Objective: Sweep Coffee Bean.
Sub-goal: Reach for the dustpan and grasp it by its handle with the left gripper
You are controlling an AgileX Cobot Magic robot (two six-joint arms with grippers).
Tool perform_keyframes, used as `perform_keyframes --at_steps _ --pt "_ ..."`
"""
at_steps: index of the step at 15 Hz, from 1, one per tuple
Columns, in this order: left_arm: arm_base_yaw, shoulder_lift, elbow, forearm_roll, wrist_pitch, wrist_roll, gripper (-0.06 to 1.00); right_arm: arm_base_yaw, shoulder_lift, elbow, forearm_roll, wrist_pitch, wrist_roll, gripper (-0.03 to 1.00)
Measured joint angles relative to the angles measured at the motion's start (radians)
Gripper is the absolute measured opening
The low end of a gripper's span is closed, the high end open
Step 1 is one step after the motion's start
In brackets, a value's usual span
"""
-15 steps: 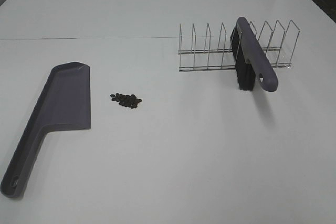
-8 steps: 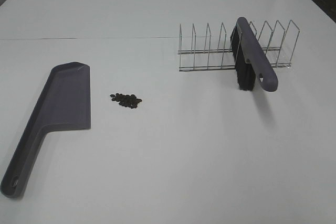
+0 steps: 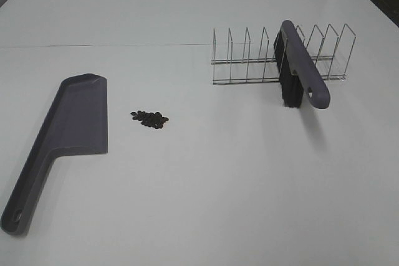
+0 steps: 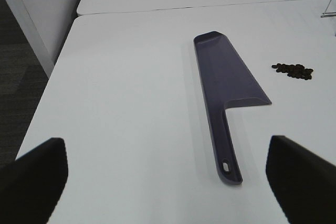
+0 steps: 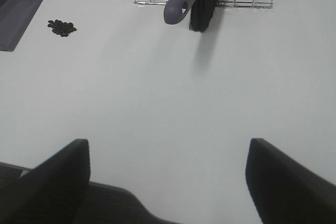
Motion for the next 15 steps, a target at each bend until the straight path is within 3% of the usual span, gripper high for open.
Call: perform_keyframes --at_steps 15 --pt "0.000 0.000 0.001 0.000 0.000 0.000 0.95 0.000 0.000 0.000 -0.001 0.000 0.001 0.77"
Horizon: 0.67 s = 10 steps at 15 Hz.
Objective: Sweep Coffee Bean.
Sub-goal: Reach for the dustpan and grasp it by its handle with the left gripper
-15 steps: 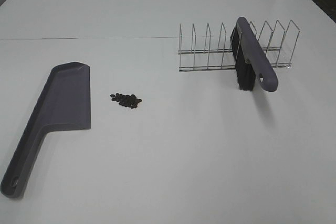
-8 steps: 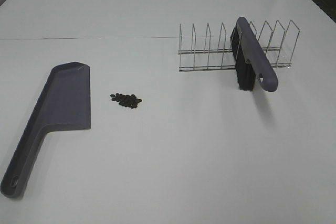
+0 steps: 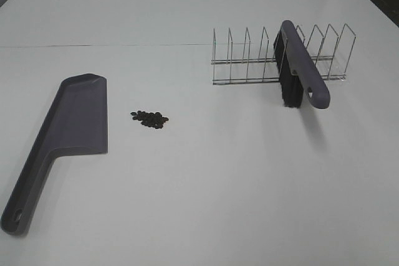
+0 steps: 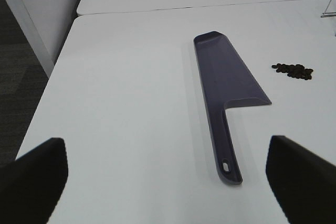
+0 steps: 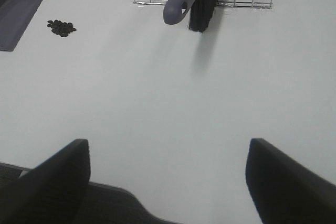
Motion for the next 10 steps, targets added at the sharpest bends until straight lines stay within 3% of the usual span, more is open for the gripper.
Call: perform_keyframes --at_steps 10 --pt "0.000 0.000 0.000 0.000 0.000 0.000 0.95 0.000 0.000 0.000 0.000 0.000 0.000 0.77"
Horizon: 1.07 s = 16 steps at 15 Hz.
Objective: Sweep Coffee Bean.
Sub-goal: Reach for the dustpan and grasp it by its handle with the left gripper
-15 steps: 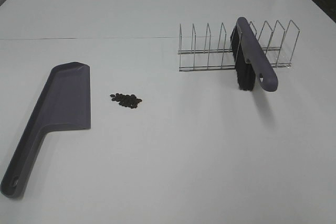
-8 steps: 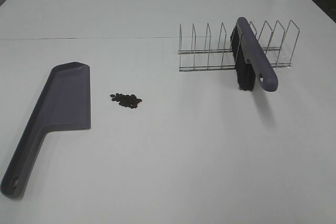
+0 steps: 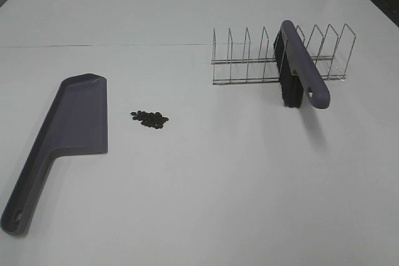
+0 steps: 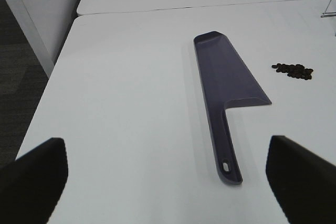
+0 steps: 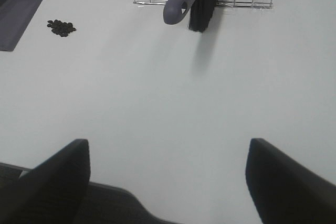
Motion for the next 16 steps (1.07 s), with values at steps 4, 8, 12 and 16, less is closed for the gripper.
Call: perform_keyframes --at_steps 4,8,12,16 --pt "0.000 0.000 0.000 0.000 0.000 -0.001 0.95 0.000 0.000 0.000 0.000 0.000 0.000 0.77" --pt "0.000 0.000 0.000 0.000 0.000 -0.001 0.95 0.000 0.000 0.000 0.000 0.000 0.000 0.77" --pt "0.000 0.000 0.000 0.000 0.000 -0.001 0.95 0.000 0.000 0.000 0.000 0.000 0.000 0.77" --pt "0.000 0.000 0.000 0.000 0.000 -0.001 0.95 0.000 0.000 0.000 0.000 0.000 0.000 0.77"
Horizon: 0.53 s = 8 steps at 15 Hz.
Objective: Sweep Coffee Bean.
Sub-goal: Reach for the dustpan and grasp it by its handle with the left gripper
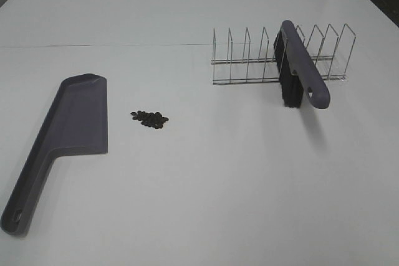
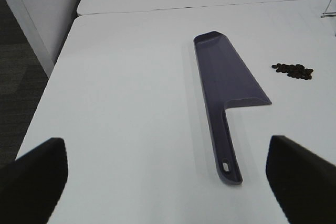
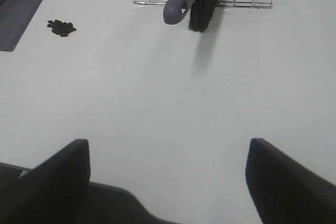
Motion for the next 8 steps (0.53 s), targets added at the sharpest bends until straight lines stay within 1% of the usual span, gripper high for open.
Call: perform_keyframes --at_steps 2,5,8 --pt "0.000 0.000 0.000 0.000 0.000 -0.001 0.95 0.000 0.000 0.000 0.000 0.000 0.000 0.77" --pt "0.000 0.019 -0.027 0.028 -0.003 -0.049 0.95 0.000 0.000 0.000 0.000 0.000 0.000 0.77" --pt "0.000 0.155 -0.042 0.060 -0.016 -0.095 0.95 0.000 0.000 0.000 0.000 0.000 0.000 0.77"
